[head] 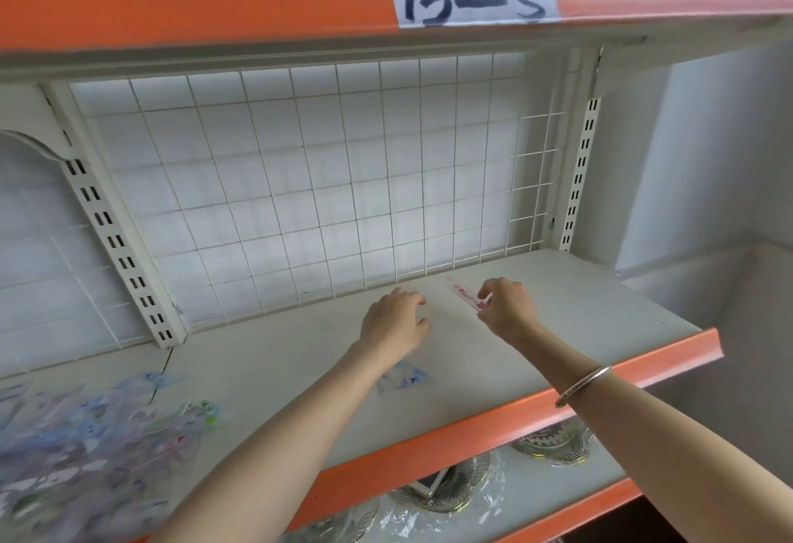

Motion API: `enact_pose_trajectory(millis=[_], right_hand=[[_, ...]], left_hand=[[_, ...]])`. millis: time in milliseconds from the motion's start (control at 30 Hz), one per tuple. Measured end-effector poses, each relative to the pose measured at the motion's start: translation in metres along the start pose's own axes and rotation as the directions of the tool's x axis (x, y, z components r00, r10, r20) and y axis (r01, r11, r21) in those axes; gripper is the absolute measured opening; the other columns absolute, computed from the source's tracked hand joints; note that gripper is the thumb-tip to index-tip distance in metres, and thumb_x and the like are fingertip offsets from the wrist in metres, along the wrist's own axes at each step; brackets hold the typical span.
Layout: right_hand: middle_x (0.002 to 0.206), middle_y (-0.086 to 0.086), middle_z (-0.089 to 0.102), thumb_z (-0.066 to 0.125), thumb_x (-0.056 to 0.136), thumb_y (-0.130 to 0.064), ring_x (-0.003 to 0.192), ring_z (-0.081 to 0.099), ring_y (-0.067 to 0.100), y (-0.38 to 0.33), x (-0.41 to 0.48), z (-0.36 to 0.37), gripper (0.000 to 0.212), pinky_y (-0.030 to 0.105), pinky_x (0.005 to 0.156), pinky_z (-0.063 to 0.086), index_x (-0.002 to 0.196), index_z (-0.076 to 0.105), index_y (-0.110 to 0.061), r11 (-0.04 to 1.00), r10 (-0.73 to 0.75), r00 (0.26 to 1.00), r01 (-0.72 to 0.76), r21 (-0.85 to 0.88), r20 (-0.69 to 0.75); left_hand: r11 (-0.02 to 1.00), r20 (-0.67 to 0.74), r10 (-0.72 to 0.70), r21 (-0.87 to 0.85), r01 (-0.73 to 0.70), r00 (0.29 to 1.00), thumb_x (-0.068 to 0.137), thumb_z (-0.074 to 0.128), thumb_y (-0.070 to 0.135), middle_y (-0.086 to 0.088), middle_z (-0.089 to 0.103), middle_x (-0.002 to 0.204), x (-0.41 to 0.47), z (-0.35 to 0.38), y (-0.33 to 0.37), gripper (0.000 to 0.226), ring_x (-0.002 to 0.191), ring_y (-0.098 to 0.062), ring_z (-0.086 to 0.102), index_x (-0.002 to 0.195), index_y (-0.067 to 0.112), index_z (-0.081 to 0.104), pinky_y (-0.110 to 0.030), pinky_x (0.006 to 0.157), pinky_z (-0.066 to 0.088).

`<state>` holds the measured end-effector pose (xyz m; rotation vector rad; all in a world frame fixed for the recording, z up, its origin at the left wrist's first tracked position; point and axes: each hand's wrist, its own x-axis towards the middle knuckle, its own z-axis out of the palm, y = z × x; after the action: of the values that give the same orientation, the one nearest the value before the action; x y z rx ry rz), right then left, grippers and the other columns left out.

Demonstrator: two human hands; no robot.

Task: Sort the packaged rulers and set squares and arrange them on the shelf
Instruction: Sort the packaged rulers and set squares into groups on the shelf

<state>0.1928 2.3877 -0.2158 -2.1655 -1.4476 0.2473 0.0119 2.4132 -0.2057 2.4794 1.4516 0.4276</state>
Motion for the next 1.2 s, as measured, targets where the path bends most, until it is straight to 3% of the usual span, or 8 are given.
enact_pose_trajectory(millis=[100, 267, 800, 1033, 1200], right_hand=[[0.108, 0.016, 0.064, 0.055, 0.082, 0.0, 0.102, 0.058, 0.033, 0.021, 0.008, -0.004, 0.027, 0.031, 0.077, 0.046, 0.107, 0.064, -0.007, 0.998, 0.043, 0.999, -0.044, -0.041, -0.028], [0.107, 0.018, 0.064, 0.055, 0.084, -0.001, 0.103, 0.057, 0.035, 0.047, 0.019, -0.005, 0.024, 0.032, 0.079, 0.046, 0.106, 0.064, -0.005, 0.996, 0.07, 0.997, -0.072, -0.06, -0.03], [0.104, 0.019, 0.064, 0.049, 0.084, -0.003, 0.104, 0.054, 0.036, 0.066, 0.031, 0.001, 0.023, 0.034, 0.08, 0.045, 0.101, 0.065, -0.003, 0.994, 0.056, 0.997, -0.061, -0.093, -0.06], [0.111, 0.01, 0.063, 0.058, 0.085, -0.011, 0.11, 0.053, 0.027, 0.002, 0.01, 0.015, 0.023, 0.03, 0.086, 0.043, 0.108, 0.064, -0.011, 0.988, -0.141, 0.99, 0.141, -0.058, -0.002], [0.112, 0.008, 0.063, 0.055, 0.088, -0.015, 0.108, 0.055, 0.025, -0.077, -0.016, 0.049, 0.023, 0.031, 0.088, 0.043, 0.109, 0.065, -0.011, 0.94, -0.341, 0.936, 0.342, 0.012, 0.092]], left_hand=[[0.982, 0.005, 0.067, 0.179, -0.067, 0.998, 0.095, 0.049, 0.033, -0.002, 0.047, 0.139, 0.005, 0.005, 0.002, 0.04, 0.124, -0.022, 0.045, 0.132, 0.019, 0.053, -0.032, 0.101, 0.032], [0.958, 0.016, 0.083, 0.275, -0.084, 0.996, 0.094, 0.049, 0.035, -0.001, 0.051, 0.133, 0.013, 0.013, 0.004, 0.037, 0.122, -0.021, 0.045, 0.127, 0.02, 0.057, -0.031, 0.103, 0.028], [0.958, 0.019, 0.052, 0.282, -0.056, 0.998, 0.095, 0.047, 0.035, 0.001, 0.05, 0.133, 0.008, 0.011, -0.001, 0.035, 0.122, -0.018, 0.044, 0.126, 0.021, 0.057, -0.031, 0.104, 0.028], [0.964, -0.029, 0.013, 0.266, -0.005, 0.999, 0.095, 0.048, 0.032, 0.002, 0.05, 0.135, -0.01, -0.011, -0.029, 0.035, 0.126, -0.019, 0.043, 0.126, 0.021, 0.058, -0.03, 0.106, 0.027], [0.959, -0.058, -0.064, 0.271, 0.077, 0.996, 0.095, 0.048, 0.03, 0.003, 0.051, 0.137, -0.042, -0.038, -0.079, 0.034, 0.128, -0.019, 0.043, 0.127, 0.021, 0.057, -0.031, 0.106, 0.028]])
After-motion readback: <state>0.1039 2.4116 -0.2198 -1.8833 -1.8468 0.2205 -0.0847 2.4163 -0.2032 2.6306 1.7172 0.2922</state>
